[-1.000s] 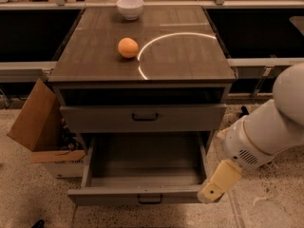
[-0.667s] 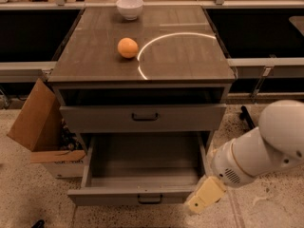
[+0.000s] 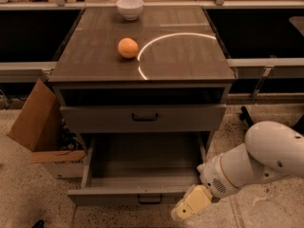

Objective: Close middle drawer

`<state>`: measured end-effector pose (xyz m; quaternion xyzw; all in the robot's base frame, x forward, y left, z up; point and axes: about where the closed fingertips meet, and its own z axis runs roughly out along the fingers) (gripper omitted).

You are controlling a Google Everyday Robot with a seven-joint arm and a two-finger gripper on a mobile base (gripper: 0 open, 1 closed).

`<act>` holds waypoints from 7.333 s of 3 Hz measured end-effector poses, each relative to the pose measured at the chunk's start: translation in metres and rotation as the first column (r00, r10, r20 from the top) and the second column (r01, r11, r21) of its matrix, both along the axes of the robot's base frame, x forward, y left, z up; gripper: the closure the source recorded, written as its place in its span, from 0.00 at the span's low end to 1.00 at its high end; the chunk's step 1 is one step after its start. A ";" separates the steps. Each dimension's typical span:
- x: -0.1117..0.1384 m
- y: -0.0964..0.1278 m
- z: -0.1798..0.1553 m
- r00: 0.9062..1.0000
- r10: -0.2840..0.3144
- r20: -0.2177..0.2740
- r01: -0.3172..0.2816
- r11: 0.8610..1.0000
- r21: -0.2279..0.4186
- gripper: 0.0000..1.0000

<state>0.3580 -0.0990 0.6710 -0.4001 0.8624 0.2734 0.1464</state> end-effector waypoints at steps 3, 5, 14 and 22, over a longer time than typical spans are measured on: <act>0.002 -0.011 -0.102 0.994 0.103 -0.044 -0.096 0.987 0.129 0.00; -0.008 -0.013 -0.160 0.969 0.241 -0.049 -0.228 0.956 0.186 0.00; 0.103 -0.009 -0.262 0.984 -0.080 0.161 0.076 0.997 0.027 1.00; 0.273 -0.032 -0.251 0.877 -0.032 0.479 -0.002 0.998 0.071 1.00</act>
Offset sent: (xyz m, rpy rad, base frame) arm 0.0060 -0.0183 -0.1304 0.1559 0.0597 0.1184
